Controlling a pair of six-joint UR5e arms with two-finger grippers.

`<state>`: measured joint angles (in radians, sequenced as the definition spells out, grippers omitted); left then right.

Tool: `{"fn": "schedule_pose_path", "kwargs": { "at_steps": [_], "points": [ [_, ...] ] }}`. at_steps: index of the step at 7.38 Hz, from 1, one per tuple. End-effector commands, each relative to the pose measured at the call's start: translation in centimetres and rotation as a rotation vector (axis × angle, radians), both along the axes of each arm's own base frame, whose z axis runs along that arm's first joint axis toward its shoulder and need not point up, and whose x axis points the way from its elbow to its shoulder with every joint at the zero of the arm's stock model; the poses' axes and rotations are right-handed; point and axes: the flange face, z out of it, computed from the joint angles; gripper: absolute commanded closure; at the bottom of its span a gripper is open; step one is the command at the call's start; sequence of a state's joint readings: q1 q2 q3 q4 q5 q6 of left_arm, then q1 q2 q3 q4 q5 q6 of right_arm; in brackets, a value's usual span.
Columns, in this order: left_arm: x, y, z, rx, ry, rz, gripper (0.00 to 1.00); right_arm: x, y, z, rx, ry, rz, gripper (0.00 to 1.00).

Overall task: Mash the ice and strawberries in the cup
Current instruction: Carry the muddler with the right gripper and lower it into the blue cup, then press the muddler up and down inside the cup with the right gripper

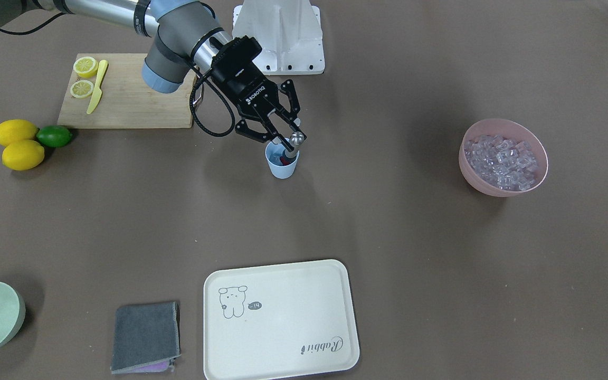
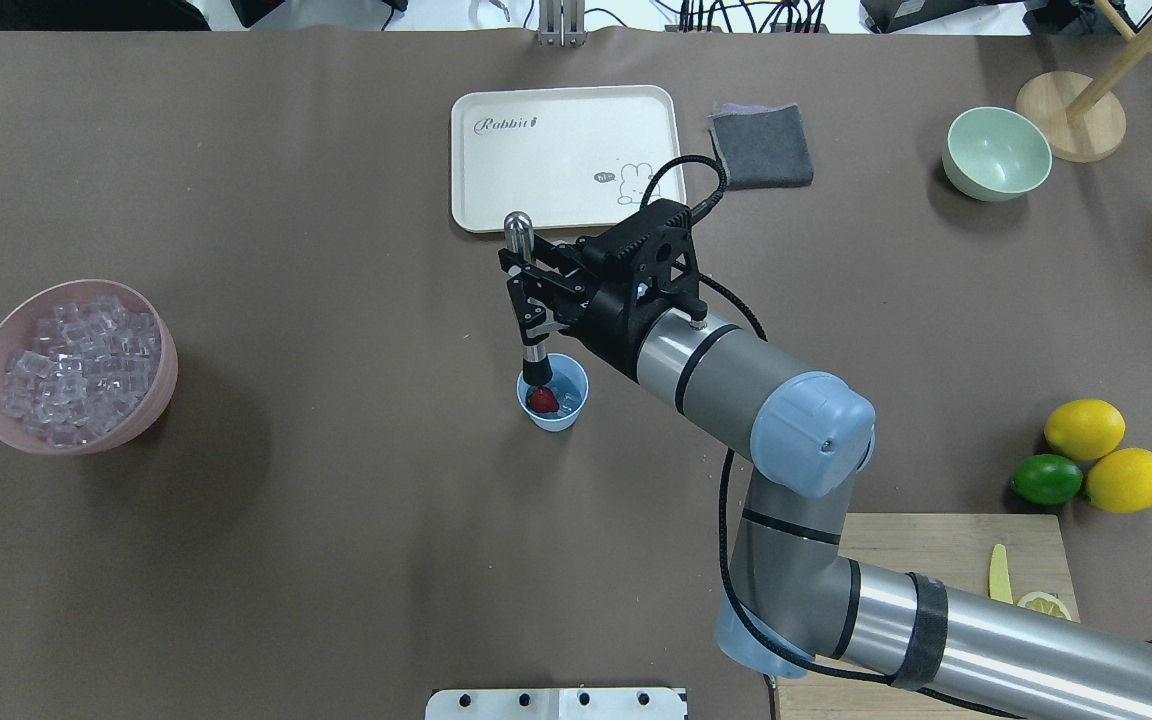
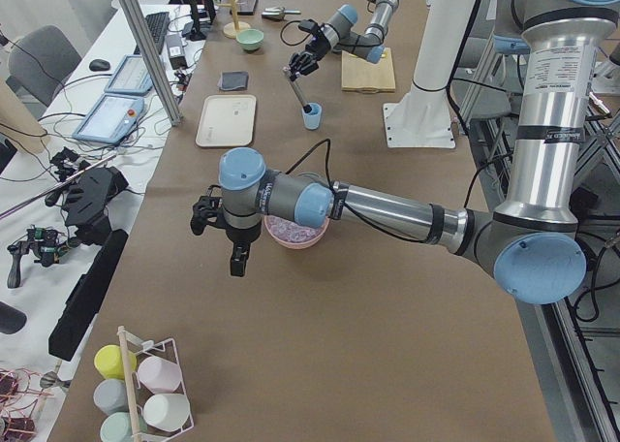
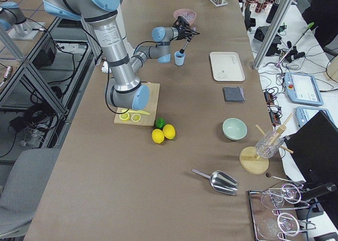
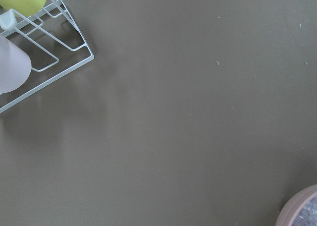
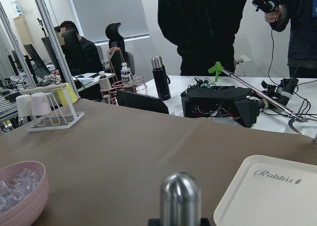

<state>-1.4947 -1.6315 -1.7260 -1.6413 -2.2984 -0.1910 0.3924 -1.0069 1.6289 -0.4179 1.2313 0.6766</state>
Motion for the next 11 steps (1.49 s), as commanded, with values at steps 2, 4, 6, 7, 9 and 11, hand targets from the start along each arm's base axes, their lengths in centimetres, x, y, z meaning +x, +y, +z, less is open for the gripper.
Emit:
{"fn": "schedule_pose_path", "kwargs": {
  "at_steps": [2,4,6,7,9,11],
  "points": [
    [-0.1,0.0,-0.1,0.002,0.0,-0.002,0.03,0.1,0.6,0.7,0.007,0.0,-0.011,1.0],
    [-0.1,0.1,-0.2,0.005,0.0,-0.002,0.03,1.0,0.9,1.4,0.008,0.001,-0.011,1.0],
    [-0.1,0.1,-0.4,0.008,0.0,-0.002,0.03,0.3,1.5,2.4,-0.001,0.018,-0.022,1.0],
    [-0.1,0.0,-0.6,0.011,0.0,-0.002,0.03,-0.3,1.8,2.8,-0.005,0.027,-0.027,1.0],
    [-0.1,0.0,-0.6,0.012,-0.001,-0.002,0.03,-1.5,2.7,3.2,-0.016,0.036,-0.012,1.0],
    [-0.1,0.0,-0.7,0.014,-0.001,-0.002,0.03,-1.5,2.8,3.1,-0.016,0.033,-0.011,1.0]
  ]
}}
